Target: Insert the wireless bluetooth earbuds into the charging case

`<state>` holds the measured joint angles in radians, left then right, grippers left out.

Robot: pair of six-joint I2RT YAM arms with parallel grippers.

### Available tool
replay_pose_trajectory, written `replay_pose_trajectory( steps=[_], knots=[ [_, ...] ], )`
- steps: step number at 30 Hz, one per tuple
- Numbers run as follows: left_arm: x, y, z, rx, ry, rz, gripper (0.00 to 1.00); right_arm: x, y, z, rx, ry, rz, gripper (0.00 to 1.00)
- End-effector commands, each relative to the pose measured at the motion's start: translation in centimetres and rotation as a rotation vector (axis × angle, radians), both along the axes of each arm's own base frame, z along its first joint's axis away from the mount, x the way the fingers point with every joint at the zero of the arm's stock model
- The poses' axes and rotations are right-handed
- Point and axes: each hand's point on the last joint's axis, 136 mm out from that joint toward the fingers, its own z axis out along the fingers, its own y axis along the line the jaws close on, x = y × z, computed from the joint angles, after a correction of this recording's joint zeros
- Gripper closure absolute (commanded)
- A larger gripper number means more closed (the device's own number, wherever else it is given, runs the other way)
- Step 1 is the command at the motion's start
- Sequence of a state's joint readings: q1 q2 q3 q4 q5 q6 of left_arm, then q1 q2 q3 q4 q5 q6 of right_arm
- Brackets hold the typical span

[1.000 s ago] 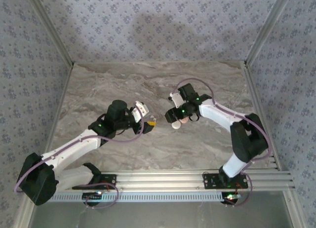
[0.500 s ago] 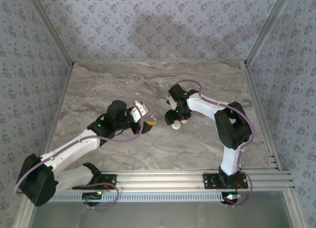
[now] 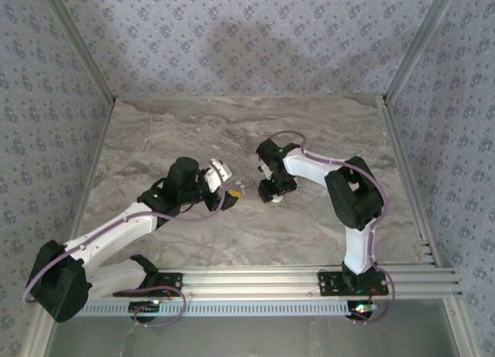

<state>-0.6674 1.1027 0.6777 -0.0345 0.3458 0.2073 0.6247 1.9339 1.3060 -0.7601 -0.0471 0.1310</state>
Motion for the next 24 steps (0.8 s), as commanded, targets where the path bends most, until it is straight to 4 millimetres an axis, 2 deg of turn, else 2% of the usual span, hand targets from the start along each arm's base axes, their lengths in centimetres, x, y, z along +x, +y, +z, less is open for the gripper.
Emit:
replay_pose_trajectory(
  steps=[1, 7, 12, 17, 24],
  knots=[
    [0.6, -0.1, 1.4, -0.015, -0.016, 0.019, 0.34, -0.9, -0.7, -0.4, -0.063, 0.024, 0.015, 0.42],
    [0.8, 0.2, 1.2, -0.009, -0.007, 0.039, 0.34, -1.4, -0.6, -0.1, -0.033, 0.016, 0.017, 0.55],
    [1.3, 0.4, 1.8, -0.023, 0.047, 0.096, 0.34, -0.6, 0.5, 2.6, 0.104, -0.143, 0.062, 0.59],
    [2.2, 0.4, 2.4, -0.05, 0.247, 0.212, 0.37, -0.4, 2.9, 8.1, 0.324, -0.417, 0.217, 0.6],
    [2.3, -2.1, 2.8, -0.146, 0.596, 0.29, 0.46, -1.5, 4.8, 13.6, 0.499, -0.717, 0.409, 0.61]
  ],
)
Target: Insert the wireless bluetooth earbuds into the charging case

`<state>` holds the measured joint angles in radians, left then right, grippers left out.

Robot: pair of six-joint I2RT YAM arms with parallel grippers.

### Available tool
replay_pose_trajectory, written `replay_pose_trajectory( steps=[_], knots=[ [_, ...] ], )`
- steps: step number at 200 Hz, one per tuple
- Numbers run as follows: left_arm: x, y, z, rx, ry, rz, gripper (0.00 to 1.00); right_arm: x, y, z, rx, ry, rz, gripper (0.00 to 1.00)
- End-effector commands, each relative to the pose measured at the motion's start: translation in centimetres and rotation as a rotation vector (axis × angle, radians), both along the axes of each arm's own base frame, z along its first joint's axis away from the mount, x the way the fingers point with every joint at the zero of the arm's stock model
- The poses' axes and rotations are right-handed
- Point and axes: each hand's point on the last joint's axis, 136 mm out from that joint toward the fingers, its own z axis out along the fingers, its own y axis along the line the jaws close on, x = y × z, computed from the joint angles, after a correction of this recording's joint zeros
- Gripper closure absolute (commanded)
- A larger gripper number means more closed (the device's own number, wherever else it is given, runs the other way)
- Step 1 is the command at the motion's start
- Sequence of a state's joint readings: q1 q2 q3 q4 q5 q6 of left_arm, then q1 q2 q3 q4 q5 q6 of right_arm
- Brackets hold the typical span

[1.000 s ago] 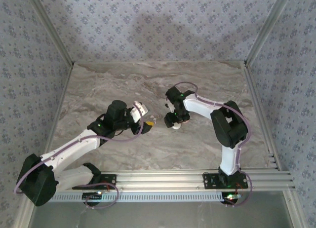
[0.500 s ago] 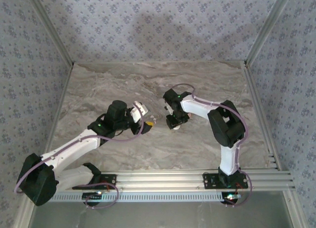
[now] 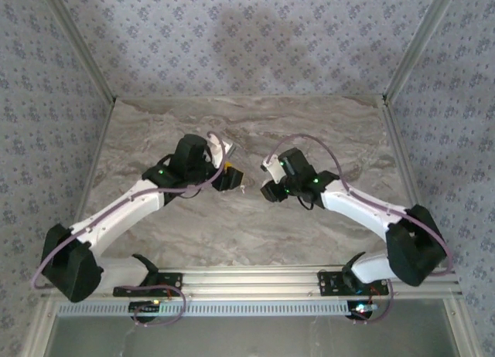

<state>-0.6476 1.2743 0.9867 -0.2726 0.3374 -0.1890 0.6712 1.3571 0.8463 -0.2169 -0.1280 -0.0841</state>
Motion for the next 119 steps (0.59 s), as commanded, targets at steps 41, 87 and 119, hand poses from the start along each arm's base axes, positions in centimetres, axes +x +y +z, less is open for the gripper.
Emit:
replay_pose_trajectory(
  steps=[41, 87, 119],
  knots=[
    [-1.3, -1.7, 0.5, -0.135, 0.327, 0.062, 0.49, -1.8, 2.6, 6.1, 0.185, -0.373, 0.233, 0.62],
    [-2.6, -3.3, 0.7, -0.159, 0.391, -0.017, 0.49, -3.2, 3.3, 7.8, 0.193, -0.464, 0.3, 0.62],
    [-3.4, -4.3, 0.9, -0.153, 0.398, -0.069, 0.49, -3.5, 3.7, 8.4, 0.191, -0.482, 0.316, 0.62]
  ],
)
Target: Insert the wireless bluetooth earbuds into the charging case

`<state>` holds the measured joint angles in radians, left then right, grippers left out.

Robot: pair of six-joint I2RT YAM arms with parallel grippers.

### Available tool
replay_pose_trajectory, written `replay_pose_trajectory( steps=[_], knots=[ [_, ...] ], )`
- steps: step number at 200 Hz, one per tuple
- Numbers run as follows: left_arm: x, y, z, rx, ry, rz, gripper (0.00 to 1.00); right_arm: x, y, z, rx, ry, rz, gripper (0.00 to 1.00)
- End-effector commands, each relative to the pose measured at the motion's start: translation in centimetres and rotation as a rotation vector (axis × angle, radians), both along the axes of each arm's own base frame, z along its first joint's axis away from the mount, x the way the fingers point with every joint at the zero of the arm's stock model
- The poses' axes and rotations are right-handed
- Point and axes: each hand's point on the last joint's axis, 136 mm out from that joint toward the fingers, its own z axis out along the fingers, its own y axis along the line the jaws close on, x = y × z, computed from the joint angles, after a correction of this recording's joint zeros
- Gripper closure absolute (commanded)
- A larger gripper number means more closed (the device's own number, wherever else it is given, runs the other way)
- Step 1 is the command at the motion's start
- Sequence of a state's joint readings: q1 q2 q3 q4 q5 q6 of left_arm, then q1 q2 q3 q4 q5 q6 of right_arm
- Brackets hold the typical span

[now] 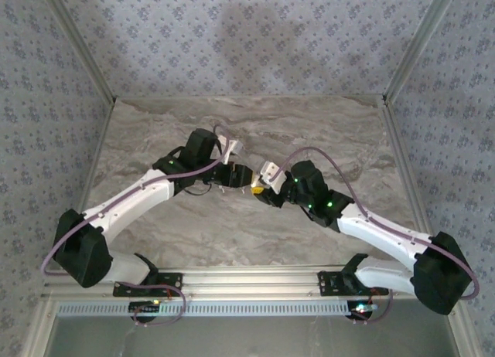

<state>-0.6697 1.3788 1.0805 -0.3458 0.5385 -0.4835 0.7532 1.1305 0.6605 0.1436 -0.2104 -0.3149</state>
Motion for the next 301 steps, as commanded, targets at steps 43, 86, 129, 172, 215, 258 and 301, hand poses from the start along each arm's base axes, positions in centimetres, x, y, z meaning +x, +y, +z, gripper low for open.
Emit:
replay_pose_trajectory(
  steps=[43, 86, 129, 172, 215, 258, 301],
  knots=[
    [-1.1, -1.4, 0.3, -0.017, 0.056, -0.065, 0.56, -0.7, 0.9, 2.0, 0.008, -0.094, 0.048, 0.62],
    [-1.0, -1.6, 0.0, -0.016, 0.07, -0.07, 0.59, -1.1, 1.1, 2.7, 0.019, -0.115, 0.064, 0.61],
    [-1.5, -2.2, 0.4, -0.044, 0.081, -0.116, 0.82, -0.8, 0.9, 3.0, 0.019, -0.144, 0.048, 0.6],
    [-1.8, -2.6, 1.1, -0.121, 0.069, -0.165, 0.89, -0.8, -0.6, 4.0, 0.049, -0.218, 0.011, 0.42],
    [-2.4, -3.1, 2.4, -0.23, 0.055, -0.232, 0.89, -2.7, -3.1, 4.8, 0.166, -0.292, 0.094, 0.0],
    [-3.6, -3.6, 4.2, -0.342, 0.033, -0.315, 0.89, -4.0, -5.2, 5.9, 0.231, -0.325, 0.172, 0.0],
    [-4.0, -3.8, 5.0, -0.39, 0.028, -0.343, 0.89, -3.9, -4.9, 6.7, 0.228, -0.303, 0.186, 0.0]
  ],
)
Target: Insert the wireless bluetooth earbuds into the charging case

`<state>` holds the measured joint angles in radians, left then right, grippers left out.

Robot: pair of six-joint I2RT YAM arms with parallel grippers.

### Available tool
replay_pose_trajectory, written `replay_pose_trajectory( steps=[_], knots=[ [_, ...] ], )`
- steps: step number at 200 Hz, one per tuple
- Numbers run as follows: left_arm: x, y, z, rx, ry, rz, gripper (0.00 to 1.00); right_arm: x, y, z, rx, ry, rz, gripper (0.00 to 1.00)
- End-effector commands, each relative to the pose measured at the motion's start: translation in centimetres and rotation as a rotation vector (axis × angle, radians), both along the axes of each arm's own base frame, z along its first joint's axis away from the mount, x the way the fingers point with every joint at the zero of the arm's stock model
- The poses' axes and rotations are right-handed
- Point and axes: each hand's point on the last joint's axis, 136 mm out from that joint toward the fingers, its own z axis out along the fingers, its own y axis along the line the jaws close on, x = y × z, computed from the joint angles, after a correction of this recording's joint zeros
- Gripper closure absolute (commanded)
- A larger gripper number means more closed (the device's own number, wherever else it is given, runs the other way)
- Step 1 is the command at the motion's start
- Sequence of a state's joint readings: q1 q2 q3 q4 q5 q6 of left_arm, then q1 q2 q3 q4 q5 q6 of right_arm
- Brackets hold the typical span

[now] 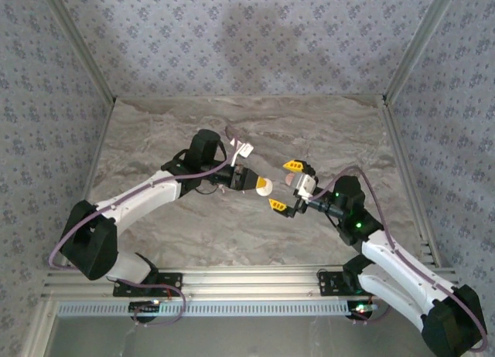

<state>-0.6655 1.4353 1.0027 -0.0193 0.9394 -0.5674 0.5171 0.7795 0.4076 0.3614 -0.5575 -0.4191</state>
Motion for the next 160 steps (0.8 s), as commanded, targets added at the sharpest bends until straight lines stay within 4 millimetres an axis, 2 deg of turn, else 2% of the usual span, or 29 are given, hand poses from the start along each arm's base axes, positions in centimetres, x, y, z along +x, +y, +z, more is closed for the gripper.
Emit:
replay_pose_trajectory(
  steps=[1, 32, 113, 160],
  knots=[
    [-0.7, -0.2, 2.3, -0.091, -0.043, -0.052, 0.89, -0.7, 0.6, 2.0, 0.018, -0.021, 0.06, 0.0],
    [-0.8, -0.3, 3.0, -0.116, -0.038, -0.06, 0.89, -0.8, 1.1, 1.5, -0.013, -0.015, 0.095, 0.03],
    [-1.2, -0.4, 3.6, -0.142, -0.033, -0.092, 0.89, -1.7, 2.7, 1.6, -0.103, -0.172, 0.233, 0.14],
    [-1.9, -0.5, 3.5, -0.141, -0.031, -0.124, 0.89, -2.3, 3.3, 1.3, -0.155, -0.208, 0.338, 0.26]
  ],
)
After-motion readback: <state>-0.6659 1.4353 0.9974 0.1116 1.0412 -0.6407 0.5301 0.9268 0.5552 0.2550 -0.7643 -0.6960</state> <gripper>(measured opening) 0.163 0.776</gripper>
